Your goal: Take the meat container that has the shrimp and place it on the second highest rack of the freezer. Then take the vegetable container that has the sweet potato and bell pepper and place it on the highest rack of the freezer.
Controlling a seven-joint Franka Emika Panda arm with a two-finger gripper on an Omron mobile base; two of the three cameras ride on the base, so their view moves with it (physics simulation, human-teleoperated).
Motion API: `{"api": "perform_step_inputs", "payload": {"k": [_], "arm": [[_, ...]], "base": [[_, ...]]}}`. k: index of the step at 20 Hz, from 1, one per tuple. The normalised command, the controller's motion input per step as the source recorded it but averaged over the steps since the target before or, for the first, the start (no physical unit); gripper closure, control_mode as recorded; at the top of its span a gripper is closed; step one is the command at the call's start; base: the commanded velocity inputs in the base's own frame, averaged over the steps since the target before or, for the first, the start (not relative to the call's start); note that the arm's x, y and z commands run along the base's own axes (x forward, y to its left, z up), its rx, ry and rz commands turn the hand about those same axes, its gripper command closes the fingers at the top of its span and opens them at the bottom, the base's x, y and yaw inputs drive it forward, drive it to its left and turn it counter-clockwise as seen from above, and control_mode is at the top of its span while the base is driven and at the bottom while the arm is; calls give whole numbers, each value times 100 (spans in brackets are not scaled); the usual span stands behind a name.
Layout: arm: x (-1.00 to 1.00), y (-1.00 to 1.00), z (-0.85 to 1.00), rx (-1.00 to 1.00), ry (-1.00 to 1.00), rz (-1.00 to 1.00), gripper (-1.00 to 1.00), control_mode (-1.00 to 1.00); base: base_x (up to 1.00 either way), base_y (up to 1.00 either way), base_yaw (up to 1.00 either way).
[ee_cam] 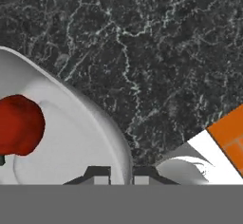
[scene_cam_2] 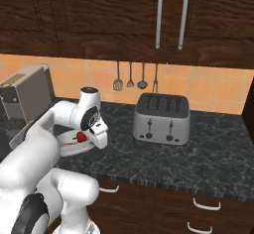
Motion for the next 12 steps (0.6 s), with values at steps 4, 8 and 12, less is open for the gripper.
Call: {"api": "perform_step_inputs", "payload": {"k": [4, 8, 12], "arm": [[-100, 0, 99, 12, -27, -30, 100, -100], [-100, 0, 78, 23, -27, -38, 100, -100], [-100, 0, 82, 17, -18, -41, 100, -100]], "base": [[0, 0, 0], [0, 0, 0], [0, 0, 0]]}}
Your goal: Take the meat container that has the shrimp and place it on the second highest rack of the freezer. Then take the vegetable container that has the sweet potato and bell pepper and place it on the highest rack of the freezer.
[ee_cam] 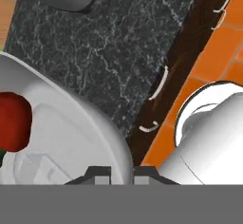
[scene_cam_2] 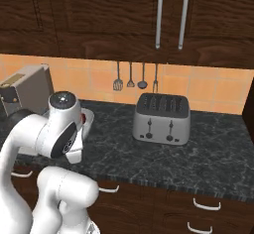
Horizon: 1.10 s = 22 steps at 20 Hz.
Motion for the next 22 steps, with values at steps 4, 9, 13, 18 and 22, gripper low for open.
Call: {"api": "perform_step_inputs", "payload": {"k": [4, 9, 13, 18, 22], "arm": [[0, 0, 0, 0, 0, 0, 100, 100], [0, 0, 0, 0, 0, 0, 100, 100], [0, 0, 0, 0, 0, 0, 100, 100], [0, 0, 0, 0, 0, 0, 100, 100], [0, 0, 0, 0, 0, 0, 100, 100]], "base": [[-100, -4, -29], [-89, 16, -70], [-39, 10, -91], [-20, 3, -96], [-5, 0, -99]]}}
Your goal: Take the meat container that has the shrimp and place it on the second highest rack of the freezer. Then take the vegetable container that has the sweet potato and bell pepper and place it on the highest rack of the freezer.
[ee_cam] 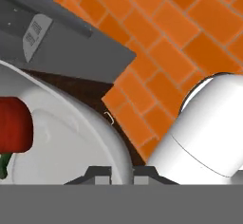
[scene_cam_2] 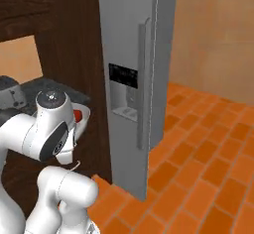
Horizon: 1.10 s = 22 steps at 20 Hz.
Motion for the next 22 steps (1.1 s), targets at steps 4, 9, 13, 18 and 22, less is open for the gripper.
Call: {"api": "perform_step_inputs", "payload": {"k": [4, 9, 13, 18, 22], "arm": [[0, 0, 0, 0, 0, 0, 100, 100], [0, 0, 0, 0, 0, 0, 100, 100], [0, 0, 0, 0, 0, 0, 100, 100], [0, 0, 0, 0, 0, 0, 100, 100], [0, 0, 0, 0, 0, 0, 100, 100]], "base": [[1, -9, -99], [60, -45, -66], [100, -68, -18], [100, -73, -2], [100, -18, 0]]}}
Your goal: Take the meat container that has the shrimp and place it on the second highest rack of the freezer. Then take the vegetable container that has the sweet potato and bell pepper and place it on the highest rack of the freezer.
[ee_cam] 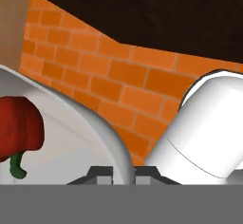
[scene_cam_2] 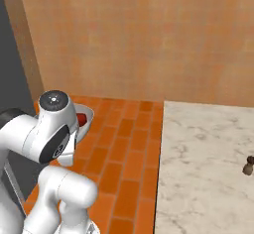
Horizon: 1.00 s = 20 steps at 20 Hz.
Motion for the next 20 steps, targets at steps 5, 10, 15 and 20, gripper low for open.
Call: {"api": "perform_step_inputs", "payload": {"k": [5, 10, 15, 20], "arm": [[0, 0, 0, 0, 0, 0, 100, 100], [0, 0, 0, 0, 0, 0, 100, 100], [0, 0, 0, 0, 0, 0, 100, 100], [0, 0, 0, 0, 0, 0, 100, 100]], "base": [[100, 0, 0], [100, -8, 0], [100, -30, -3], [78, -11, 74]]}}
